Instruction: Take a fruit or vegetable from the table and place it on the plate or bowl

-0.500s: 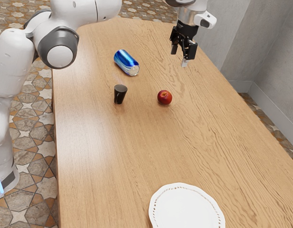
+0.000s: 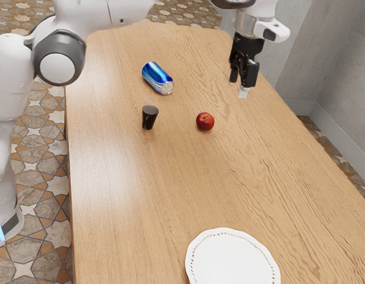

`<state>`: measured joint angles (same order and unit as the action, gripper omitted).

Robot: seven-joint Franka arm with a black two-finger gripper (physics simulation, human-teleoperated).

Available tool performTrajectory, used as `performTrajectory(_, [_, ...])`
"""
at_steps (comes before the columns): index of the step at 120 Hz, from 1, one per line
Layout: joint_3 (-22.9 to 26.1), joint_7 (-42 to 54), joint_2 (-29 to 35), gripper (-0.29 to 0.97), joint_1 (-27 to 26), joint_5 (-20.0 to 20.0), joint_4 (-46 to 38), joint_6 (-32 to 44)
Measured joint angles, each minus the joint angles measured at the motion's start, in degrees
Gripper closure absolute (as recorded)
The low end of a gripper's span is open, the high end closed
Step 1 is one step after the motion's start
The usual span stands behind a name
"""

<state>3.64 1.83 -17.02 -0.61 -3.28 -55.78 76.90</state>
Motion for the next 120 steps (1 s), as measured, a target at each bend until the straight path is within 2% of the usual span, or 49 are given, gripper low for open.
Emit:
performTrajectory(10, [0.4, -0.6, -1.0, 0.0, -2.3, -0.5, -0.4, 1.3])
performTrajectory(16, [0.9, -1.1, -4.3, 0.0, -4.1, -1.2, -0.5, 2.3])
performTrajectory(27, [1.2, -1.7, -6.6, 0.0, -5.3, -0.1, -0.1, 8.2])
performTrajectory(34, [1.0, -2.0, -6.8, 0.0, -3.7, 0.5, 0.0, 11.4])
performTrajectory(42, [0.9, -2.3, -6.5, 0.0, -0.2, -0.5, 0.0, 13.1])
performTrajectory(61, [0.8, -3.8, -4.4, 0.0, 3.4, -2.2, -1.7, 7.6])
performTrajectory(66, [0.8, -4.2, -0.6, 0.0, 3.8, -2.4, -8.6, 7.2])
performTrajectory(74, [0.9, -4.7, 9.4, 0.0, 3.9, -2.5, -24.1, 9.7])
performTrajectory(91, [-0.5, -5.1, 18.0, 0.0, 2.3, -3.8, -40.2, 16.0])
performTrajectory(104, [-1.3, -4.9, 20.1, 0.0, 2.6, -3.9, -44.5, 19.2])
performTrajectory(120, [-1.4, -4.6, 19.9, 0.0, 10.1, -1.7, -44.5, 21.1])
